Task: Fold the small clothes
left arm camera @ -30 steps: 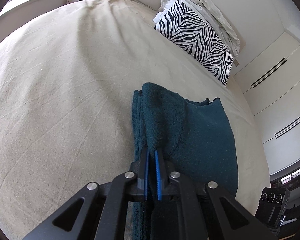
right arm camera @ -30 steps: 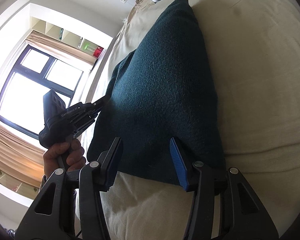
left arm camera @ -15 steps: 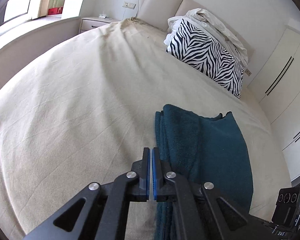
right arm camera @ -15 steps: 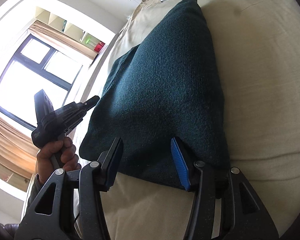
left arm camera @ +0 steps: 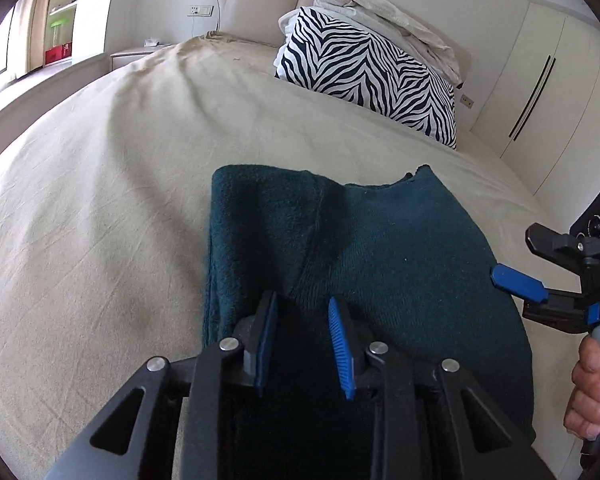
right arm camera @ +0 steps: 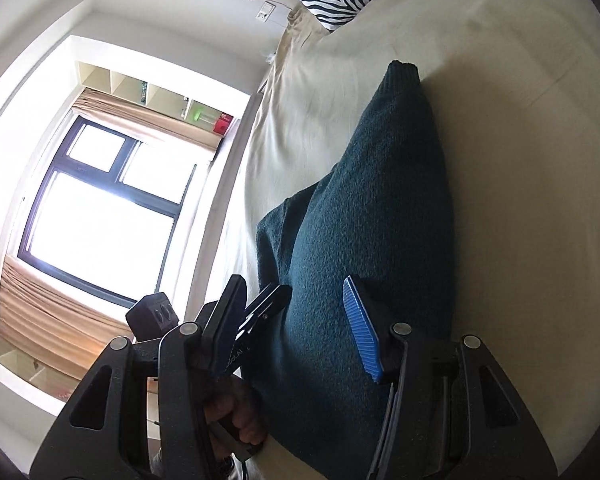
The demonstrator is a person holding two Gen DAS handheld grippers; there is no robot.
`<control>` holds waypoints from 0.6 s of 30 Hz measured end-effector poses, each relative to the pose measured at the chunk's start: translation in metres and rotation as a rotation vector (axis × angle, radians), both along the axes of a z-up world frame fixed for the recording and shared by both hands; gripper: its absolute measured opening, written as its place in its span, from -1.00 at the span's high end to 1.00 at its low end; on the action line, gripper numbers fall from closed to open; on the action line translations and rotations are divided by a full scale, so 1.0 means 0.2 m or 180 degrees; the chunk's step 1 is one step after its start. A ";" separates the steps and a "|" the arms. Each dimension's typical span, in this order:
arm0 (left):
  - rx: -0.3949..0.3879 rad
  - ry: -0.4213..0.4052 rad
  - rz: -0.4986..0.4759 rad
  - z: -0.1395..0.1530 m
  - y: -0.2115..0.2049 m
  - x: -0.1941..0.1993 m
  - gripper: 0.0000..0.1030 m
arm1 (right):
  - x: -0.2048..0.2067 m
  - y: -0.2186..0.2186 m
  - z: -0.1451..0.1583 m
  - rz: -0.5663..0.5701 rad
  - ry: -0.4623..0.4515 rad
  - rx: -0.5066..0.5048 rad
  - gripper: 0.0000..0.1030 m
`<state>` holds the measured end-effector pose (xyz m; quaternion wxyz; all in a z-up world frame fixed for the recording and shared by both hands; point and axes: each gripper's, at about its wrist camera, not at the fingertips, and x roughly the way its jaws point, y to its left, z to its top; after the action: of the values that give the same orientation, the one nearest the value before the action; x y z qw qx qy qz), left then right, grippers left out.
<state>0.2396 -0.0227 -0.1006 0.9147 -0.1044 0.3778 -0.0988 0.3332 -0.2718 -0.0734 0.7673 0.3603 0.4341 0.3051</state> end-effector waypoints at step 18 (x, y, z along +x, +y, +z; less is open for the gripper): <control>-0.0651 0.0067 -0.0004 -0.08 0.13 0.03 0.60 | 0.45 0.28 -0.03 0.0168 0.0108 -0.0372 0.03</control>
<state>0.2465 0.0034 -0.1164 0.8951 -0.1980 0.3755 -0.1363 0.4231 -0.2150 -0.0792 0.7713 0.3084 0.4734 0.2932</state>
